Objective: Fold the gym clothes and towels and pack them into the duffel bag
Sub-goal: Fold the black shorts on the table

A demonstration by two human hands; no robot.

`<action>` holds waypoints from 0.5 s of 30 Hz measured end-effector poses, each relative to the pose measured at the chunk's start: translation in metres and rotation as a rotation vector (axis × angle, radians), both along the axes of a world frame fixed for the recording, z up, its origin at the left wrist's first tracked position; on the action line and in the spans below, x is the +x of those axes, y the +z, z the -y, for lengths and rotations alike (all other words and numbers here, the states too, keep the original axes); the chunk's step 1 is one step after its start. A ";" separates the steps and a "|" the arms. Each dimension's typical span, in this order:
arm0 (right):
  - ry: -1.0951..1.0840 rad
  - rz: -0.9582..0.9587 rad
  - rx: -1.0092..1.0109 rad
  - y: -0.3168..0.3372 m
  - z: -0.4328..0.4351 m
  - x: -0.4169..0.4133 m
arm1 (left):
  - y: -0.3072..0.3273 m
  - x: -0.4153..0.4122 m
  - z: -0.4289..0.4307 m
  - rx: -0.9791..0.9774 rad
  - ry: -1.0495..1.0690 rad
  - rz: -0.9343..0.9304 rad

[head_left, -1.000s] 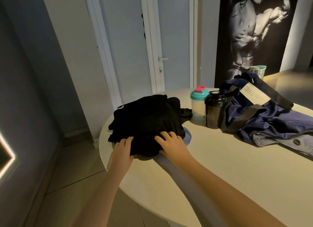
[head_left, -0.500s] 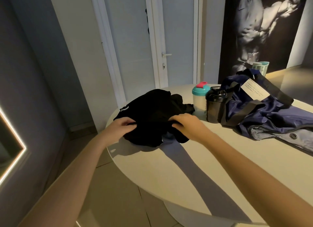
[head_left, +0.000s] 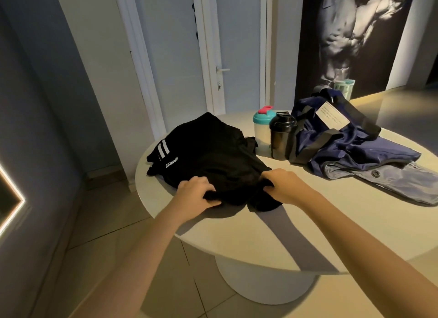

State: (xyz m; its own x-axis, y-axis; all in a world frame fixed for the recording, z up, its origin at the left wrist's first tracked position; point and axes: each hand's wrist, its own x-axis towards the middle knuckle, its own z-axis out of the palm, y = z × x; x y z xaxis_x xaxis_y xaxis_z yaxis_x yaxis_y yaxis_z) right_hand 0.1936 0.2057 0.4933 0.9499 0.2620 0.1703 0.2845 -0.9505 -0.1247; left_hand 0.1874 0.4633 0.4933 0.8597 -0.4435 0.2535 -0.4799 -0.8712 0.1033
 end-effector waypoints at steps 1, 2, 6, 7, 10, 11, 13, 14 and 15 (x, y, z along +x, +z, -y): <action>0.058 0.000 0.034 -0.001 -0.001 -0.006 | 0.001 -0.001 0.004 -0.039 -0.011 0.007; 0.138 0.005 0.106 -0.002 -0.005 -0.013 | 0.004 -0.004 0.009 -0.150 -0.018 -0.048; 0.323 -0.052 0.487 0.007 -0.035 -0.042 | 0.030 -0.020 0.029 -0.563 -0.039 -0.205; 0.283 -0.025 0.560 0.008 -0.040 -0.045 | 0.036 -0.023 0.033 -0.588 -0.049 -0.180; 0.126 0.134 0.625 0.019 -0.035 -0.053 | 0.046 -0.032 0.038 -0.609 -0.082 -0.214; 0.099 0.147 0.653 0.022 -0.029 -0.055 | 0.045 -0.034 0.037 -0.595 -0.088 -0.261; 0.049 0.143 0.728 0.029 -0.014 -0.061 | 0.034 -0.038 0.034 -0.540 -0.079 -0.355; 0.013 0.137 0.757 0.032 -0.006 -0.064 | 0.024 -0.039 0.033 -0.493 -0.068 -0.380; -0.027 0.130 0.780 0.034 0.002 -0.068 | 0.014 -0.040 0.031 -0.447 -0.057 -0.376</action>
State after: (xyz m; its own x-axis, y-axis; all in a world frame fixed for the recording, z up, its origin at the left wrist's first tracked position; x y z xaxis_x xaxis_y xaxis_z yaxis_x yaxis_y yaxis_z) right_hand 0.1257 0.2037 0.5277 0.9141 -0.0016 0.4055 0.3206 -0.6096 -0.7250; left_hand 0.1470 0.4323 0.5076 0.9045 -0.4123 0.1093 -0.3846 -0.6775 0.6270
